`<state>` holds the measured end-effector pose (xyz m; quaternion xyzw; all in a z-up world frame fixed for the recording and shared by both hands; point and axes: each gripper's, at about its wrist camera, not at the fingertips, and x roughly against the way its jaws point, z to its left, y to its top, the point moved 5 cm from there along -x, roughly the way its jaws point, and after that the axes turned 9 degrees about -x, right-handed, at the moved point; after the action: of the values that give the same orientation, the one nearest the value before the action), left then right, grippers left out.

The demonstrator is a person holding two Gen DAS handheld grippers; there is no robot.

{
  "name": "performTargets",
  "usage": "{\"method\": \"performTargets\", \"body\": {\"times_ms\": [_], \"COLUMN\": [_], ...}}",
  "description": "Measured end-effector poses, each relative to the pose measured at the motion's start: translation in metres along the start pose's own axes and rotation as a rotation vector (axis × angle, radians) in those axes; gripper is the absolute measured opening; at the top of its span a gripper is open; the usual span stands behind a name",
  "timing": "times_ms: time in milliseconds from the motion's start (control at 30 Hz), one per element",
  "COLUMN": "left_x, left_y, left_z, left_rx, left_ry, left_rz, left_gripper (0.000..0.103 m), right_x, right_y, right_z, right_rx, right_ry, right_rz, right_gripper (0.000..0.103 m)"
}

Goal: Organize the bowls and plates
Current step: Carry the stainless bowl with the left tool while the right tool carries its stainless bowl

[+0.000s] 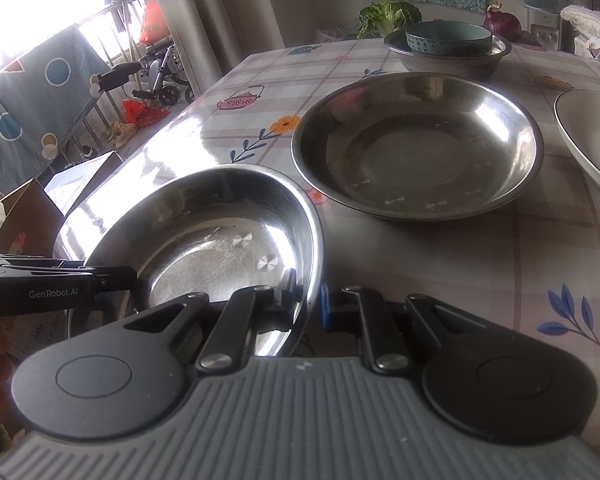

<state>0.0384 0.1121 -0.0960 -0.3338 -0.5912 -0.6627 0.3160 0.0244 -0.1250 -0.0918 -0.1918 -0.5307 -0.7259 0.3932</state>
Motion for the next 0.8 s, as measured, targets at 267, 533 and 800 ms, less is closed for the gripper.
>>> {"method": "performTargets", "body": {"times_ms": [267, 533, 800], "left_x": [0.003, 0.006, 0.012], "left_y": [0.000, -0.002, 0.000], "left_z": [0.000, 0.005, 0.010], "left_rx": [-0.003, 0.011, 0.032], "left_ry": [0.002, -0.010, -0.026], "left_rz": [-0.009, -0.017, -0.032], "left_gripper": [0.028, 0.028, 0.027], "right_x": [0.001, 0.004, 0.010], "right_y": [0.001, 0.004, 0.007], "right_z": [0.001, 0.005, 0.011], "right_rx": [0.000, 0.012, 0.019], "right_ry": [-0.001, 0.003, 0.013], "right_rz": [-0.002, -0.013, -0.027], "right_gripper": [0.011, 0.011, 0.011]}}
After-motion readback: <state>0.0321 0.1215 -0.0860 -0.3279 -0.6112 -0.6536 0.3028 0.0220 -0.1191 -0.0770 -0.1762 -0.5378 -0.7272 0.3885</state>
